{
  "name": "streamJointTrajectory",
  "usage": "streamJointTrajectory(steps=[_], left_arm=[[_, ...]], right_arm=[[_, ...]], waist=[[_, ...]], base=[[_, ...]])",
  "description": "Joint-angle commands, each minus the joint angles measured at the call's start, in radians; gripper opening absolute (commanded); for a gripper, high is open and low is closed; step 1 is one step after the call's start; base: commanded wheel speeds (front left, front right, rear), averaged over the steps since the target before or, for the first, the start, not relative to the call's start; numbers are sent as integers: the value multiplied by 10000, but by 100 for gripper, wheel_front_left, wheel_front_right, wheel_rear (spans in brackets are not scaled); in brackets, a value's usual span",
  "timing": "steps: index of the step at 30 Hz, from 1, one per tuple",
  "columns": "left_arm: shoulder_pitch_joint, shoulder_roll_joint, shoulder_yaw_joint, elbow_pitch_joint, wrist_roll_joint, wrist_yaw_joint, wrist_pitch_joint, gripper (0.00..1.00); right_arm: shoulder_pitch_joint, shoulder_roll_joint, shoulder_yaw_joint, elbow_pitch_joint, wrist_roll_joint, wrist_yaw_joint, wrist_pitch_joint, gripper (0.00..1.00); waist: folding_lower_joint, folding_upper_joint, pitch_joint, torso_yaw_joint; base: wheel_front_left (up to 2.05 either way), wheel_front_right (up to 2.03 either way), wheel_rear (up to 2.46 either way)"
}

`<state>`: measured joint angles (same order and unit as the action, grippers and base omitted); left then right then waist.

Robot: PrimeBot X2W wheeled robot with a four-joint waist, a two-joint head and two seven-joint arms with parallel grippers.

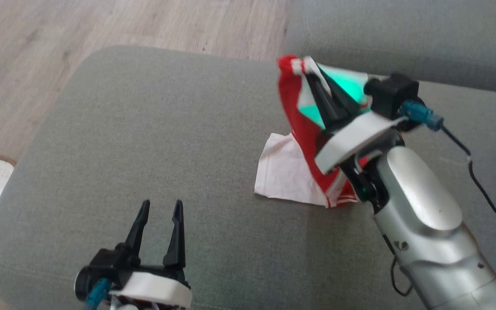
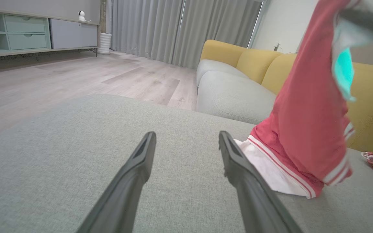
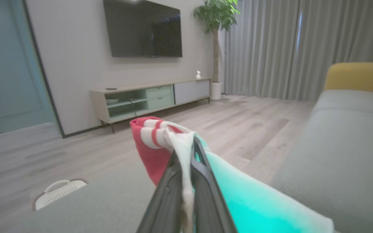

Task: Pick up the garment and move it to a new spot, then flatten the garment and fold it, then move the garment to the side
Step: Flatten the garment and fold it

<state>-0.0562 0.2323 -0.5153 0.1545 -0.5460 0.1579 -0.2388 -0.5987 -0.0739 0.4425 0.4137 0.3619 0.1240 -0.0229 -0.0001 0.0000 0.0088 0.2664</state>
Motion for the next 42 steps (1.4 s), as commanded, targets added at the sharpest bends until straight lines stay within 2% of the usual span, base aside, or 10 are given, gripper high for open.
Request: streamJointTrajectory(steps=[1,7,16,19,28,34,42], left_arm=[[-227,100,311,-269,-108,17,-29,100],[-196,113,252,-270,-146,0,-21,100],[-156,157,225,-305,-181,20,-24,100],[-187,151,205,-341,-183,27,-27,100],[-307,76,185,-343,-193,0,-71,100],[-388,19,231,-359,-180,-2,-115,100],[-633,-166,242,-261,-127,-103,-168,100]], right_arm=[[-519,225,212,-670,207,67,121,0],[-1004,234,305,-1684,633,67,539,0],[-1581,235,-759,-1803,641,67,599,0],[-1487,236,-1301,-1073,343,67,838,0],[-1022,47,-3175,2286,-1759,67,894,0],[-1210,-242,-4391,3672,-2570,67,665,0],[-1862,-1078,-6223,4986,-4068,67,446,0]], waist=[[1,0,-149,14],[1,0,-411,126],[1,0,-498,190],[1,0,-417,204],[1,0,28,283],[1,0,346,290],[1,0,897,562]], base=[[0,0,0],[0,0,0],[0,0,0],[0,0,0],[0,0,0],[0,0,0],[0,0,0]])
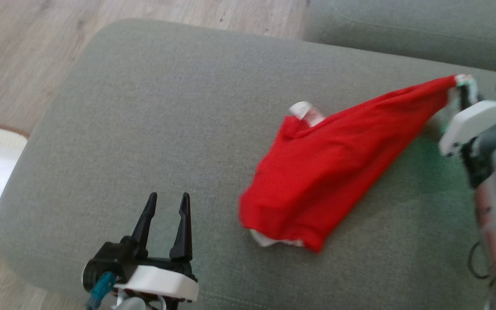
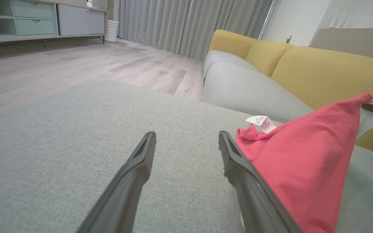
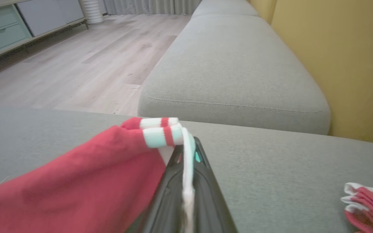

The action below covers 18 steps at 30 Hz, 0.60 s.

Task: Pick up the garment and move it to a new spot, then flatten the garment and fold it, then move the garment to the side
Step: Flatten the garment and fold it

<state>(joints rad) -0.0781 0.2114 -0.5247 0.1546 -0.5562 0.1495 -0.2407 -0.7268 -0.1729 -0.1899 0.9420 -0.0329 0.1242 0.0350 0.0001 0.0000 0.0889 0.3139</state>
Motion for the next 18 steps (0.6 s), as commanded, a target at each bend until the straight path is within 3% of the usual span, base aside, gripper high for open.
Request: streamJointTrajectory(steps=[1,5,6,7,8,18], left_arm=[[-440,22,342,-240,-19,-37,-154,100],[-511,-47,392,-171,19,-86,-175,100],[-520,-59,408,-160,30,-92,-178,100],[-528,-70,425,-149,40,-100,-182,100],[-532,-80,444,-132,50,-105,-185,100],[-470,-76,577,-71,131,-114,-199,100]], right_arm=[[-652,-216,-143,-188,-331,65,-171,0],[-867,-539,-1148,67,-1225,65,-430,0],[-887,-541,-1307,156,-1457,65,-462,10],[-899,-508,-1388,277,-1655,65,-479,83],[-893,-436,-1496,371,-1807,65,-494,100],[-857,240,-1743,667,-2069,65,-1705,100]], waist=[[-1,0,148,130],[-1,0,284,211],[-1,0,307,213],[-1,0,323,209],[-1,0,324,191],[-1,0,155,-221]], base=[[0,0,0],[0,0,0],[0,0,0],[0,0,0],[0,0,0],[0,0,0]])
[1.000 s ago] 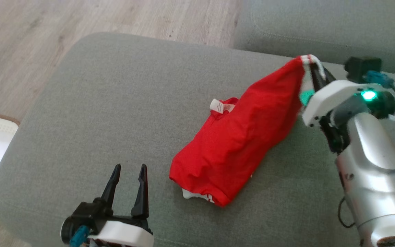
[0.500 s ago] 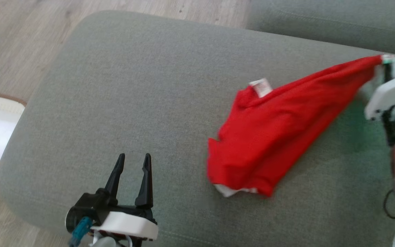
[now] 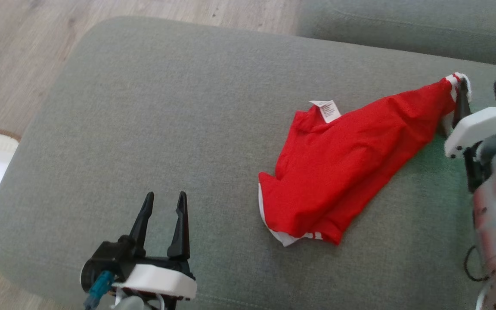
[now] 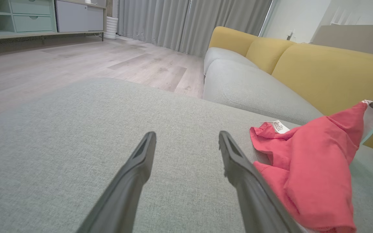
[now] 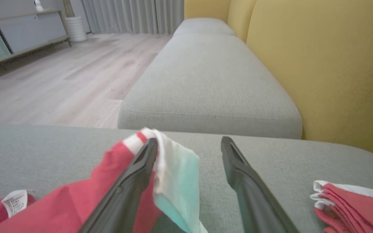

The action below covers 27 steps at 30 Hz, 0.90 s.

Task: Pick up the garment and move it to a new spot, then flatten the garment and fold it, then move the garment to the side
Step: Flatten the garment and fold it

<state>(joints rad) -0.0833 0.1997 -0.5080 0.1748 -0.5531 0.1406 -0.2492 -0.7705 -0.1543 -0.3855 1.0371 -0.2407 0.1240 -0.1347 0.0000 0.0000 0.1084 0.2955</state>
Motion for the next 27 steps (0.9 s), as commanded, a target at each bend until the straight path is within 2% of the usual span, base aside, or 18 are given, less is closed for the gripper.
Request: streamJointTrajectory(steps=[1,5,12,20,27], left_arm=[[-387,54,425,-270,103,-19,-116,100],[-239,100,441,-252,92,-3,-117,100],[-46,179,392,-299,29,33,-32,100],[144,188,115,-297,-6,-25,155,100],[237,157,-73,-199,-55,-88,246,100]], right_arm=[[-389,128,286,-298,81,67,-210,100],[-63,410,644,-518,451,67,-788,100],[1175,842,1216,-1602,1370,67,-1137,100],[3641,1030,1687,-4291,2428,67,-1231,100],[5532,1037,2485,-6099,3568,67,-1047,100]], waist=[[0,0,-95,-101],[0,0,-365,-367],[0,0,-756,-755],[0,0,-1062,-1080],[0,0,-1169,-1325]], base=[[0,0,0],[0,0,0],[0,0,0],[0,0,0],[0,0,0]])
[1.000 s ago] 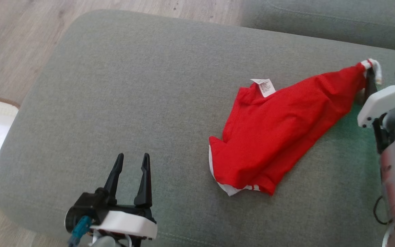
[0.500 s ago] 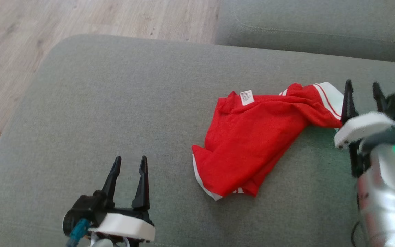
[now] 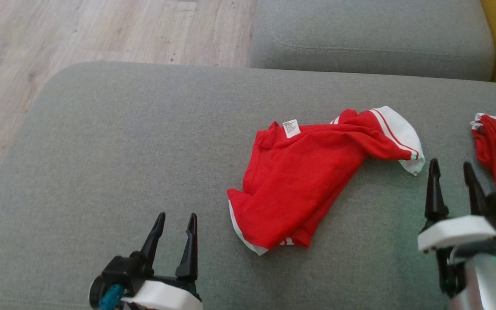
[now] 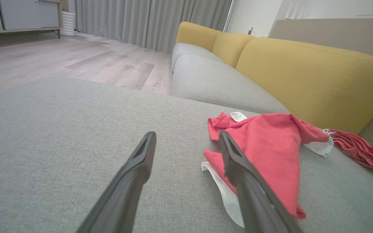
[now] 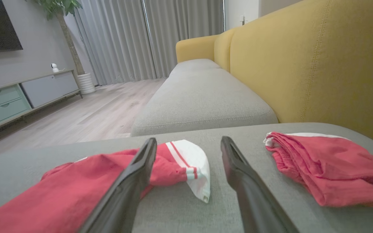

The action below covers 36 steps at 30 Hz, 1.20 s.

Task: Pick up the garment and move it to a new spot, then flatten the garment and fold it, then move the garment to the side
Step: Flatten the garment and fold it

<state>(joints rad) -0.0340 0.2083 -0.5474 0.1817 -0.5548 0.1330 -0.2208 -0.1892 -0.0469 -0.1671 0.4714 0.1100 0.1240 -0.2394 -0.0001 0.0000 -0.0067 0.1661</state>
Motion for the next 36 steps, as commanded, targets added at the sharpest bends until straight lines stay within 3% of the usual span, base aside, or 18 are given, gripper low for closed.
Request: streamJointTrajectory(steps=[1,19,28,36], left_arm=[[-250,71,303,-256,-43,-18,-31,100],[-437,-79,-237,451,-103,-339,265,100],[-1321,-745,-786,1470,-402,-1015,859,100],[-2287,-1197,-909,3058,-710,-1180,1325,100]], right_arm=[[-68,-36,381,-659,134,67,51,100],[2226,-34,1441,-3284,455,67,797,100],[2286,-34,1699,-3752,497,67,1017,100],[2120,-34,1752,-3951,427,67,1123,100]], waist=[[1,0,-30,-52],[1,0,-164,-454],[1,0,32,-985],[1,0,521,-1529]], base=[[0,0,0],[0,0,0],[0,0,0],[0,0,0]])
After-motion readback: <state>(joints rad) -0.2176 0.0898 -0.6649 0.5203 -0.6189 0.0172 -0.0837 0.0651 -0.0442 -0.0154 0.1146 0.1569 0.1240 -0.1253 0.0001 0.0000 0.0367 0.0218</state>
